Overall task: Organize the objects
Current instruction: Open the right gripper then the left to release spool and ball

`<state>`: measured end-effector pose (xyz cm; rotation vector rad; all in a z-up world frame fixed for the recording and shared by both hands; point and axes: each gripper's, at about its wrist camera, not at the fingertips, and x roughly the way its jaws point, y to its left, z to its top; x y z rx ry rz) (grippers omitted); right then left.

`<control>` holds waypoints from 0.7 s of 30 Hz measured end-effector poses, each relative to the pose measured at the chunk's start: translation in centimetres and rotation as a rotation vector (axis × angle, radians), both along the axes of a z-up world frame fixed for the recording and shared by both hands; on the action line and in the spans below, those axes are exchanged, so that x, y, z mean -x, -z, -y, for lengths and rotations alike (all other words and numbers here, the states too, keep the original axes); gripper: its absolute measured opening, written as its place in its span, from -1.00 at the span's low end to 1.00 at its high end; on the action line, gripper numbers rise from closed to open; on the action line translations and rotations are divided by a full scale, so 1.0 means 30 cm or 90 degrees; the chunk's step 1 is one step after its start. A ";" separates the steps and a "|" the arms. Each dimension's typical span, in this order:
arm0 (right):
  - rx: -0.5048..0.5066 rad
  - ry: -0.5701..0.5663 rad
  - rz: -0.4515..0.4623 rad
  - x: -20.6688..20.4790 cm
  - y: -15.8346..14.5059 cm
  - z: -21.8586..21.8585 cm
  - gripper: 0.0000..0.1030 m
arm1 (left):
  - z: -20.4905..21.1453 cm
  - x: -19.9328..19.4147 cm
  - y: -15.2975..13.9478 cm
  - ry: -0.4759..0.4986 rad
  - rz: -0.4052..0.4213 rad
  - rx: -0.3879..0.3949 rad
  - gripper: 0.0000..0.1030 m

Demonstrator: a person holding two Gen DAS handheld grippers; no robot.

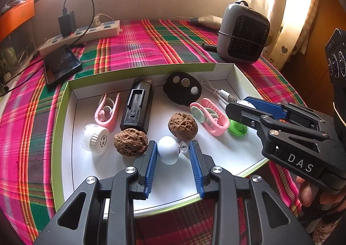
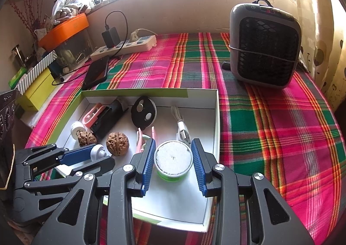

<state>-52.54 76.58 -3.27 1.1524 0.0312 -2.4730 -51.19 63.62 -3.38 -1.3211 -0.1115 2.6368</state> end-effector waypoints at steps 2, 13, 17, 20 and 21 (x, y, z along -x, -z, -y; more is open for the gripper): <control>0.001 0.002 -0.004 -0.002 -0.002 0.001 -0.30 | 0.001 -0.001 0.000 0.000 0.000 -0.001 -0.43; 0.005 0.000 -0.018 -0.016 -0.014 0.013 -0.05 | 0.017 -0.004 -0.002 -0.005 -0.004 0.001 -0.35; 0.010 -0.001 -0.018 -0.018 -0.017 0.012 -0.05 | 0.018 -0.012 -0.010 -0.002 -0.007 -0.001 -0.30; 0.010 0.002 -0.019 -0.022 -0.019 0.012 -0.05 | 0.020 -0.023 -0.017 -0.002 -0.011 -0.002 -0.29; 0.011 0.002 -0.020 -0.024 -0.021 0.011 -0.05 | 0.021 -0.028 -0.020 -0.004 -0.012 -0.002 -0.29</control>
